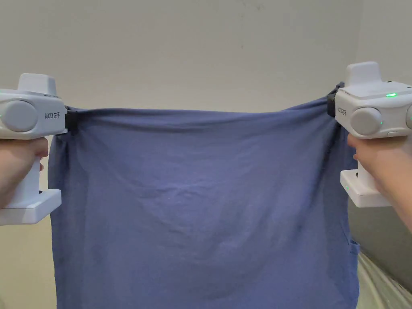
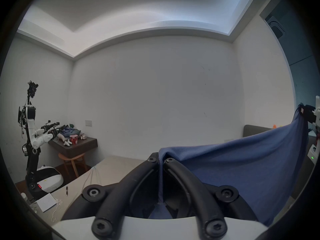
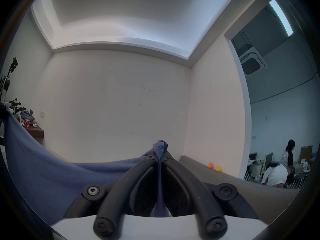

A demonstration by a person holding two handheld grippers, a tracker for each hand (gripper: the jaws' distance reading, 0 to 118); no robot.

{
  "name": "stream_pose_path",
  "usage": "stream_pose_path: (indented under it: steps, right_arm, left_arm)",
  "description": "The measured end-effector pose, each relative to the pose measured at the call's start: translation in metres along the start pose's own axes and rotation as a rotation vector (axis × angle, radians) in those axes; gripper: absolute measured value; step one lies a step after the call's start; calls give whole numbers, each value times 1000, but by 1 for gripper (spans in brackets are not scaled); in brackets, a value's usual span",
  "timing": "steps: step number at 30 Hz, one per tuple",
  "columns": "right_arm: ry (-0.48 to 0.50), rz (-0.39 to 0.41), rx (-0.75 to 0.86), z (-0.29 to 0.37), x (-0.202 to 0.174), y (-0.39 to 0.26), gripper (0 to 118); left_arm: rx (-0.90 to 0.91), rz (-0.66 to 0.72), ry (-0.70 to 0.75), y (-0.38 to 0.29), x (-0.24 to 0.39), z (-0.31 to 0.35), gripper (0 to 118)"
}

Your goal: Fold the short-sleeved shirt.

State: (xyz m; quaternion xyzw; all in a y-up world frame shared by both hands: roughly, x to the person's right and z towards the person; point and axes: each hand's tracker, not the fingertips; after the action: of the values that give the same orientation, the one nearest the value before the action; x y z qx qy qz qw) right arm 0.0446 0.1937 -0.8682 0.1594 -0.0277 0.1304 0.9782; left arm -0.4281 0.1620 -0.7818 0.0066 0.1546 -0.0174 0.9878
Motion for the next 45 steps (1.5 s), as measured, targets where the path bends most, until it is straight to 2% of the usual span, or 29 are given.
stream_pose_path:
  steps: [2,5,9,12,15,19,21,24,25,26,27,29,31,32,36,39,40,44,45]
  right_arm:
    - [4,-7,16,-19,0,-2,2]
    - [5,-15,24,-32,-6,-15,1]
    - [12,-66,-28,-42,-11,-50,2]
    - [18,-39,-63,-41,-17,-91,2]
    - [88,-35,-116,-27,-15,-138,2]
    - [129,-15,-234,0,-13,-202,2]
    - [153,-5,-273,24,-12,-231,2]
    - [167,-59,-346,67,-7,-267,2]
    - [163,-76,-377,81,-6,-277,2]
    - [163,-59,-361,96,-2,-287,2]
    - [190,-90,-415,113,0,-297,2]
    - [194,-56,-409,147,3,-310,2]
    - [203,-56,-430,180,9,-320,2]
    - [211,-95,-483,199,13,-325,2]
    - [240,-68,-498,267,30,-329,2]
    - [277,-78,-505,313,47,-327,2]
    - [290,-105,-536,327,50,-326,2]
    - [323,-81,-562,373,64,-328,2]
    - [345,-101,-600,383,66,-331,2]
  left_arm:
    - [8,33,-9,5,-3,-12,0]
    - [19,-10,1,-5,3,-29,0]
    - [-17,-46,-10,-42,16,-48,0]
    - [-76,-74,-21,-78,25,-58,0]
    - [-112,-79,-39,-118,33,-59,0]
    - [-217,-45,-81,-179,37,-53,0]
    - [-250,-41,-100,-213,39,-36,0]
    - [-305,-6,-129,-258,38,-9,0]
    - [-313,-11,-130,-272,38,0,0]
    - [-327,-18,-133,-288,40,12,0]
    - [-351,-34,-139,-302,41,26,0]
    - [-375,-45,-167,-325,42,56,0]
    - [-382,-61,-200,-344,42,89,0]
    - [-390,-75,-223,-350,40,107,0]
    - [-406,-43,-247,-367,24,171,0]
    - [-415,-36,-261,-373,12,217,0]
    - [-416,-30,-266,-375,6,230,0]
    - [-470,40,-282,-385,-16,275,0]
    - [-489,60,-289,-390,-22,284,0]
